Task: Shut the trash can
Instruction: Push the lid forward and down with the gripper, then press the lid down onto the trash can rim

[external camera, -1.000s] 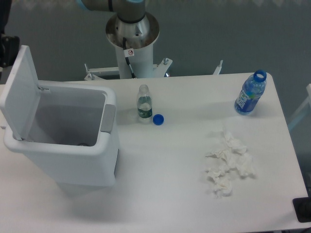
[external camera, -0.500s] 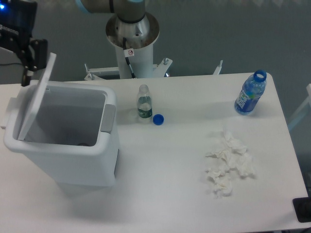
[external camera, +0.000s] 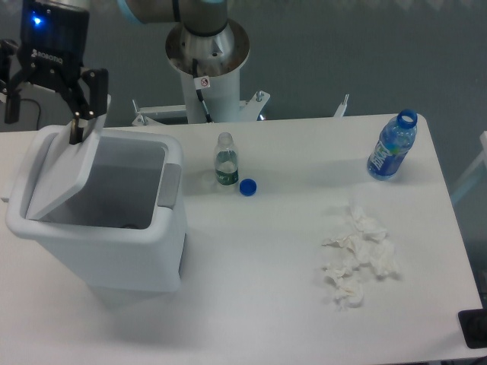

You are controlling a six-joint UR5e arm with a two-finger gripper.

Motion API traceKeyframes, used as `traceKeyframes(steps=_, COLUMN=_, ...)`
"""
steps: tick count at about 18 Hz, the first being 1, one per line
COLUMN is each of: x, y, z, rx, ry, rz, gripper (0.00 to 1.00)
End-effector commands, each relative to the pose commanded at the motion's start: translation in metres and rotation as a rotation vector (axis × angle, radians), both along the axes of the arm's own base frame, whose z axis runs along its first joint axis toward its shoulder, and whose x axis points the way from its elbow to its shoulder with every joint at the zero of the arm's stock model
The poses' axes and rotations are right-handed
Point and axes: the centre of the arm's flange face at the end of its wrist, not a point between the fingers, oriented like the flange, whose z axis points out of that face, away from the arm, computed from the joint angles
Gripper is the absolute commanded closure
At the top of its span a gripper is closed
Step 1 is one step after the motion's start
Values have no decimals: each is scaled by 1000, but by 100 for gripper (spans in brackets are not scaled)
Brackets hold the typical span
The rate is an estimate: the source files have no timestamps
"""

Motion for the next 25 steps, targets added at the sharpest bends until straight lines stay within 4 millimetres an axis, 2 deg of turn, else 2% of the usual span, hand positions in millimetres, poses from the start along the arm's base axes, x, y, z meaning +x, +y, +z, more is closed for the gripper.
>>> traceKeyframes(steps=13, x=-14, y=4, z=-18, rx=-66, ry=79, rz=22, gripper=0)
traceKeyframes(steps=22, x=-45, y=1, z=-25, rx=-82, ry=80, rz=64, gripper=0)
traceKeyframes(steps=25, x=-48, y=0, z=-28, rx=-89, ry=92, rz=50, gripper=0)
